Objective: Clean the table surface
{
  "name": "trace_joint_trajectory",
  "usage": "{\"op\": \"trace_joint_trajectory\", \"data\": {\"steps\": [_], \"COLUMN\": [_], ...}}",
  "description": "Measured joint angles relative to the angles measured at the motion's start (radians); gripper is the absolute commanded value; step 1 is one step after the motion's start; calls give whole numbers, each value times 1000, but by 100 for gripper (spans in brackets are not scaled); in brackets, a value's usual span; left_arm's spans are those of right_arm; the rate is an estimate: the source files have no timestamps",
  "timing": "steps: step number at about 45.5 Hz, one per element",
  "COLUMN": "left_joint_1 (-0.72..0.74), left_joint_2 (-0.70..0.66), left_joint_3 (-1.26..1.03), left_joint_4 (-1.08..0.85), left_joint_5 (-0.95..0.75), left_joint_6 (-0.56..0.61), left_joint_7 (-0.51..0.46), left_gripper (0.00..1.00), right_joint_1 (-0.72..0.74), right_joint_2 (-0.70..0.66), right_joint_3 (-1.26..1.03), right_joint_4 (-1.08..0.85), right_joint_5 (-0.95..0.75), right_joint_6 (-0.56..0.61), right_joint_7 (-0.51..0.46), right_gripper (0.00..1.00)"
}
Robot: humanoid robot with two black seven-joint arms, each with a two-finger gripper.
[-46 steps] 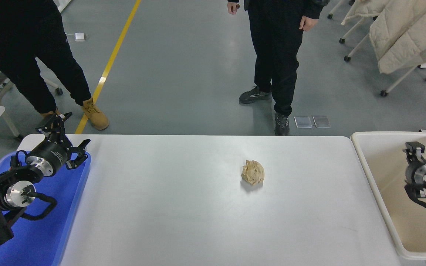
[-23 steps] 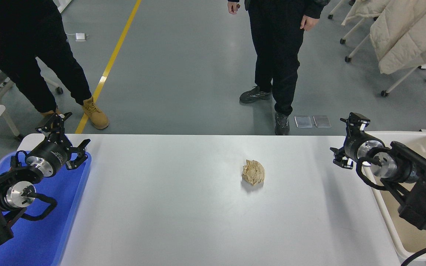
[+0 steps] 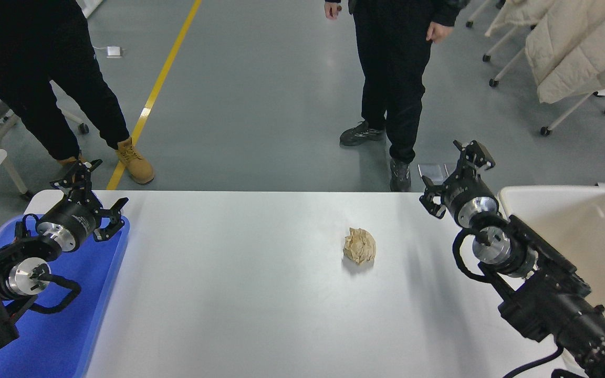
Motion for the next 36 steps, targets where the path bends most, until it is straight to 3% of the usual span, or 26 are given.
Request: {"op": "trace_joint_trajectory", "data": {"steps": [15,36], "left_joint_1": [0,0], "left_joint_2": [0,0], "left_joint_3": [0,0], "left_joint_4": [0,0], "left_joint_5": [0,0], "left_joint_6": [0,0], "left_joint_7": [0,0], "left_gripper": [100,100], "right_joint_1": [-32,-32], "right_joint_2": [39,-4], "right_joint_3": [27,-11], "right_joint_4": [-30,-1], "right_joint_5": [-1,-9], "right_joint_6": [12,42], "right_joint_7": [70,78], "right_gripper": [100,100]}}
